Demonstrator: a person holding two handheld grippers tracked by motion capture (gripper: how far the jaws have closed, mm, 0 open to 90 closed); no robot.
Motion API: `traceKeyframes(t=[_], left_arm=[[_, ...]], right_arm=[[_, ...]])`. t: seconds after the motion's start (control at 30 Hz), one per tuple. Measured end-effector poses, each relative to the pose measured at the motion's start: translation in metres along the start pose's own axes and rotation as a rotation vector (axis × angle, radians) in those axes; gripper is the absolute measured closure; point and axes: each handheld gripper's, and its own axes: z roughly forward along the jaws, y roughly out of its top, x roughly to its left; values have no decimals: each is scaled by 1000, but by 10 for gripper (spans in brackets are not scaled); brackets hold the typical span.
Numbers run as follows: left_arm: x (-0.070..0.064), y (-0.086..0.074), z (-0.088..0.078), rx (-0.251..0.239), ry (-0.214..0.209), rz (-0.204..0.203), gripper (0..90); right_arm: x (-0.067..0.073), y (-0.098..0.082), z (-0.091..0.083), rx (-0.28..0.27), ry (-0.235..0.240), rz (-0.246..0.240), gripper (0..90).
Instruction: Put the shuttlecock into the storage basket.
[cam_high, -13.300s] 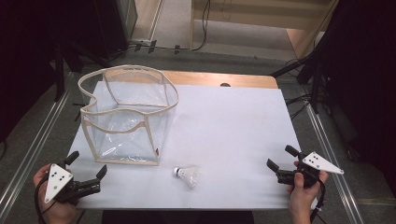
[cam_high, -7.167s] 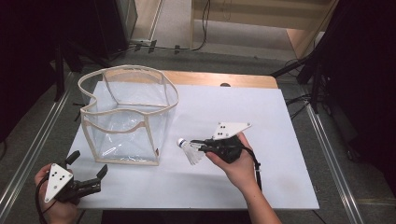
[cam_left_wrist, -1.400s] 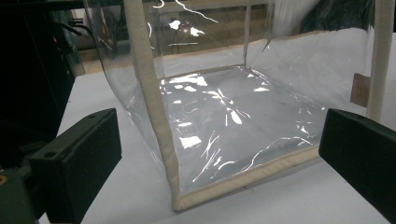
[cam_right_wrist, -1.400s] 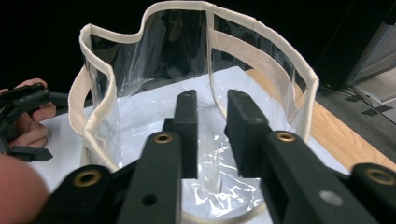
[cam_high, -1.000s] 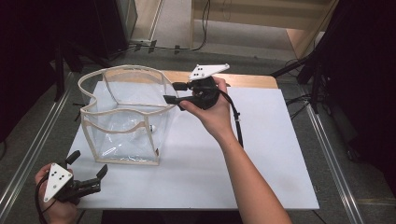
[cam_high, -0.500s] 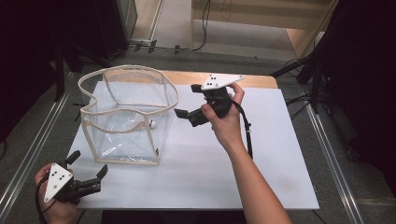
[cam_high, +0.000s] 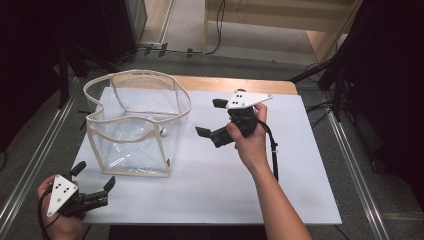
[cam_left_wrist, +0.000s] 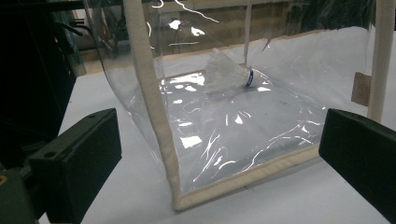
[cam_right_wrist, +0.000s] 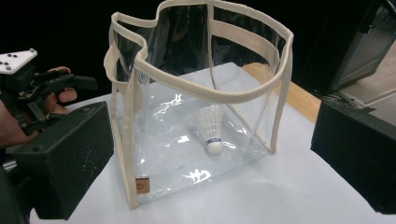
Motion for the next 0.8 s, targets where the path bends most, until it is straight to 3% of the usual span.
traceKeyframes(t=[0.2, 0.47, 0.8], left_arm=[[0, 0, 0, -4, -2, -5, 0], [1, 0, -1, -4, 1, -7, 0], [0, 0, 0, -5, 2, -4, 0]], right_arm=[[1, -10, -7, 1, -16, 7, 0], [5, -22, -11, 15, 3, 14, 0], [6, -32, -20, 13, -8, 23, 0]])
